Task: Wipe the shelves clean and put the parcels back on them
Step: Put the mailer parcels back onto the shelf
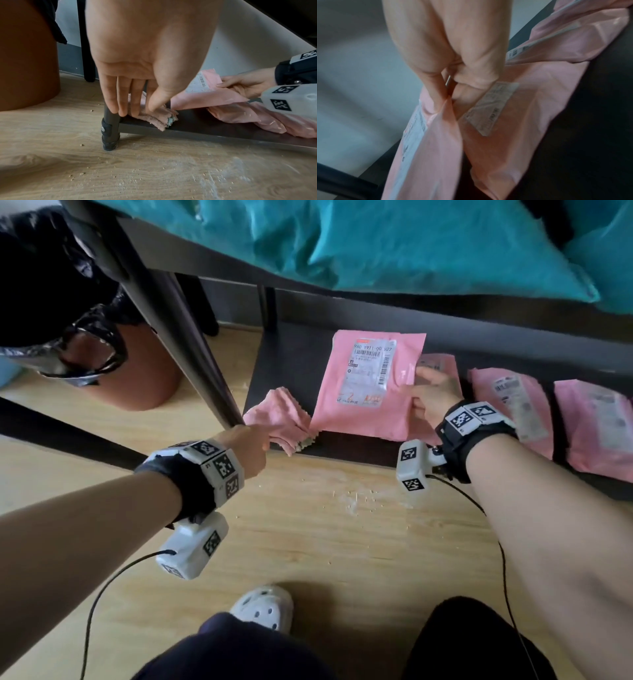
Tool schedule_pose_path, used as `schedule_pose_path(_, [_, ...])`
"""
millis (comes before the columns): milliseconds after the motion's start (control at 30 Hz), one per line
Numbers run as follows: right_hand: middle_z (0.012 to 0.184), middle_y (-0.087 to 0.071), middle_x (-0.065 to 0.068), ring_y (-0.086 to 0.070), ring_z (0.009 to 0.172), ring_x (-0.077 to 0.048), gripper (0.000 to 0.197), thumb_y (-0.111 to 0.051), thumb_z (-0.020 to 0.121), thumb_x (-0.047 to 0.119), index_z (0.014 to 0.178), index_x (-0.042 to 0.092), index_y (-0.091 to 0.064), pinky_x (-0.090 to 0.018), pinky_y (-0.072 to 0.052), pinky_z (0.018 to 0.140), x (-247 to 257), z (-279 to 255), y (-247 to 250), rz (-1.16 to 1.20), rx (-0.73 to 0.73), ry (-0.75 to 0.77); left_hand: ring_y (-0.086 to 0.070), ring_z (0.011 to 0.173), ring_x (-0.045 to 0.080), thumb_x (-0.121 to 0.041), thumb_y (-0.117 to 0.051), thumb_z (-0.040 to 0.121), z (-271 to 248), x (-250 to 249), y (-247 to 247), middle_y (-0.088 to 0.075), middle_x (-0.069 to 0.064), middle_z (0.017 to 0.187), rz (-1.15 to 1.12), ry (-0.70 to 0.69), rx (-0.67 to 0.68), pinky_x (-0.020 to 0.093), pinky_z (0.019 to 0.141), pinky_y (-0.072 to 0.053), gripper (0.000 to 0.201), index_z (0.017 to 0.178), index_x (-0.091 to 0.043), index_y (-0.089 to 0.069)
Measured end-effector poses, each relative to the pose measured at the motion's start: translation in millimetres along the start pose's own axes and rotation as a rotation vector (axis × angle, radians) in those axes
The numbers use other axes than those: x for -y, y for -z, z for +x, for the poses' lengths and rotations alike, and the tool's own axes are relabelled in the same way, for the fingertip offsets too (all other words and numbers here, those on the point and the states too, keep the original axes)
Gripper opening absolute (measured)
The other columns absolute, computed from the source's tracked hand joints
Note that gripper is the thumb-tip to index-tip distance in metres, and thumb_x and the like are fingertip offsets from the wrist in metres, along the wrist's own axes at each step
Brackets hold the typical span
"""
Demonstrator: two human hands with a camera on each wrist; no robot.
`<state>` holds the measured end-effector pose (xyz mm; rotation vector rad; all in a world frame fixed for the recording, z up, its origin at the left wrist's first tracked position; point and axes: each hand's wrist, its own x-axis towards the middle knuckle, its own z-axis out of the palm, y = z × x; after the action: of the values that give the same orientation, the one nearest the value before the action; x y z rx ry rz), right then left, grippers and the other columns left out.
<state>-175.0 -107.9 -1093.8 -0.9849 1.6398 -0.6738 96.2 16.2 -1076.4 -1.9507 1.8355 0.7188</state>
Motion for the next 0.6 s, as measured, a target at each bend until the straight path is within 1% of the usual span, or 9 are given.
schedule_pose_path(67, [0.109,-0.067,-0.005,-0.068,0.091,-0.022,0.042,-0.067,0.085,0.006,0.125,0.017,-0.059,-0.035,-0.058,0.077,7,8,-4,-0.048,-0.006,0.019,-0.061,0.107,0.026,-0.012,-0.040,0.097,3,0,1,-0.061,0.010,0.119,-0.001,0.002,-0.006,0.034,0.091,-0.050,0.031,0.123,-0.013,-0.058])
schedule_pose_path(133, [0.111,-0.066,-0.002,-0.067,0.094,-0.019,0.044,-0.066,0.086,0.006,0.127,0.017,-0.058,-0.028,-0.058,0.071,11,17,-8,-0.093,-0.005,0.041,-0.060,0.107,0.027,-0.013,-0.041,0.097,4,-1,2,-0.061,0.009,0.119,-0.037,0.007,-0.007,0.035,0.092,-0.050,0.031,0.122,-0.014,-0.059])
schedule_pose_path(200, [0.104,-0.066,0.003,-0.065,0.091,-0.016,0.043,-0.063,0.087,0.005,0.128,0.017,-0.057,-0.024,-0.055,0.066,15,24,-14,-0.119,-0.003,0.060,-0.060,0.108,0.028,-0.014,-0.041,0.097,5,-2,1,-0.061,0.010,0.120,-0.061,0.011,-0.009,0.035,0.093,-0.049,0.031,0.121,-0.013,-0.060])
schedule_pose_path(267, [0.091,-0.064,0.009,-0.065,0.083,-0.011,0.039,-0.059,0.089,0.004,0.126,0.018,-0.058,-0.023,-0.053,0.060,20,30,-21,-0.103,0.001,0.053,-0.060,0.108,0.029,-0.015,-0.040,0.098,6,-4,1,-0.061,0.011,0.120,-0.087,0.019,-0.026,0.036,0.093,-0.049,0.031,0.123,-0.013,-0.059])
schedule_pose_path(300, [0.089,-0.063,0.010,-0.064,0.080,-0.009,0.039,-0.059,0.089,0.003,0.125,0.018,-0.059,-0.022,-0.052,0.056,21,33,-23,-0.102,-0.002,0.055,-0.060,0.108,0.029,-0.015,-0.040,0.098,6,-5,1,-0.061,0.012,0.120,-0.098,0.018,-0.039,0.036,0.093,-0.049,0.031,0.123,-0.013,-0.059])
schedule_pose_path(333, [0.089,-0.064,0.010,-0.064,0.079,-0.009,0.037,-0.059,0.089,0.004,0.123,0.018,-0.061,-0.022,-0.052,0.056,21,35,-25,-0.126,-0.003,0.068,-0.061,0.106,0.029,-0.015,-0.040,0.098,5,-5,-1,-0.061,0.012,0.118,-0.109,0.013,-0.051,0.035,0.091,-0.050,0.031,0.123,-0.013,-0.058])
schedule_pose_path(433, [0.097,-0.067,0.006,-0.065,0.087,-0.015,0.031,-0.062,0.087,0.011,0.117,0.019,-0.066,-0.026,-0.055,0.070,23,40,-27,-0.239,-0.035,0.148,-0.062,0.098,0.029,-0.014,-0.042,0.096,4,-3,-3,-0.063,0.012,0.111,-0.158,0.022,-0.069,0.031,0.083,-0.049,0.029,0.120,-0.014,-0.058])
schedule_pose_path(500, [0.096,-0.068,0.005,-0.067,0.087,-0.016,0.031,-0.062,0.086,0.010,0.115,0.020,-0.067,-0.028,-0.056,0.072,21,45,-29,-0.248,-0.029,0.148,-0.063,0.099,0.030,-0.014,-0.042,0.096,5,0,-4,-0.064,0.013,0.112,-0.170,0.031,-0.075,0.034,0.085,-0.050,0.028,0.119,-0.016,-0.059])
schedule_pose_path(600, [0.088,-0.067,0.004,-0.066,0.085,-0.019,0.032,-0.057,0.086,0.000,0.113,0.016,-0.067,-0.034,-0.059,0.076,13,50,-38,-0.273,0.030,0.138,-0.063,0.102,0.030,-0.015,-0.042,0.096,5,3,-6,-0.064,0.012,0.116,-0.169,0.037,-0.080,0.037,0.090,-0.050,0.029,0.118,-0.018,-0.061])
